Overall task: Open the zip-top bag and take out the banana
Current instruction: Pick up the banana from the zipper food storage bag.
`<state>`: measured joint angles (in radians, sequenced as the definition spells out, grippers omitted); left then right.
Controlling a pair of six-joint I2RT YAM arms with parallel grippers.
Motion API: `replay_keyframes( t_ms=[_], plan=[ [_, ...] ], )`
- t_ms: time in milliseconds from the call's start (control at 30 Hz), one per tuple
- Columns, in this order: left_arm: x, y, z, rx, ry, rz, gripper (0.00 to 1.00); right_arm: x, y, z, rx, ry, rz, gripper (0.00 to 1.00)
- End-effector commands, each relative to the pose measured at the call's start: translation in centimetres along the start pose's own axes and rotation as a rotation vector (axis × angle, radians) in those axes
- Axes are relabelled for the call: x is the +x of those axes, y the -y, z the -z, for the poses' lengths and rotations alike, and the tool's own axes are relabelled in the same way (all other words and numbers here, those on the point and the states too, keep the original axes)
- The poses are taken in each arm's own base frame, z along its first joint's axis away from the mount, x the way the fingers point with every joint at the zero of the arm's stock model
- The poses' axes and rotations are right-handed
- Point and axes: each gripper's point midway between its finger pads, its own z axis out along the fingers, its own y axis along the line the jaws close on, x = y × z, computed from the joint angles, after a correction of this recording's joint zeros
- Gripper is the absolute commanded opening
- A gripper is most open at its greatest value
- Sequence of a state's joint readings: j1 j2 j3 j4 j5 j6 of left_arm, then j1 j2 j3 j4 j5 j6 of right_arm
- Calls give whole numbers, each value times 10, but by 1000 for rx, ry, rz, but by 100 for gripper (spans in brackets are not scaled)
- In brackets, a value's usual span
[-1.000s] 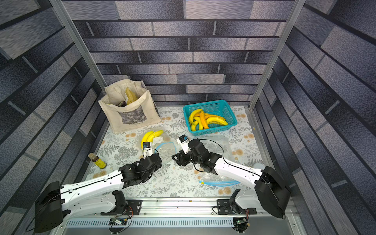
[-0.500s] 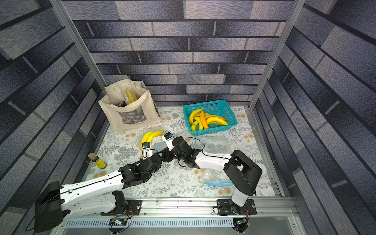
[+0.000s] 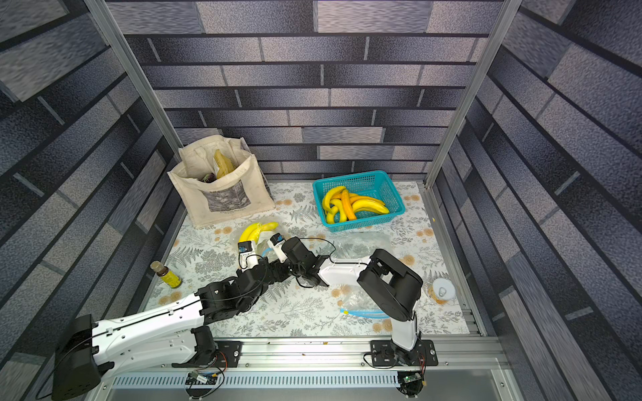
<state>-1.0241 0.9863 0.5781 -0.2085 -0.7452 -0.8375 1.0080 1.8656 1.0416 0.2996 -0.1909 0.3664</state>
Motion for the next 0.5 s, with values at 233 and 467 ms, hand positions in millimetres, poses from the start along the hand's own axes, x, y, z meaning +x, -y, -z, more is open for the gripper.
replay_keyframes(
  t_ms=[233,467],
  plan=[
    [2,37,-4,132,21,92,12,-11,-7,-56,-4,56,33,69],
    [13,48,-8,171,5,133,12,-20,0,-81,4,114,38,73]
  ],
)
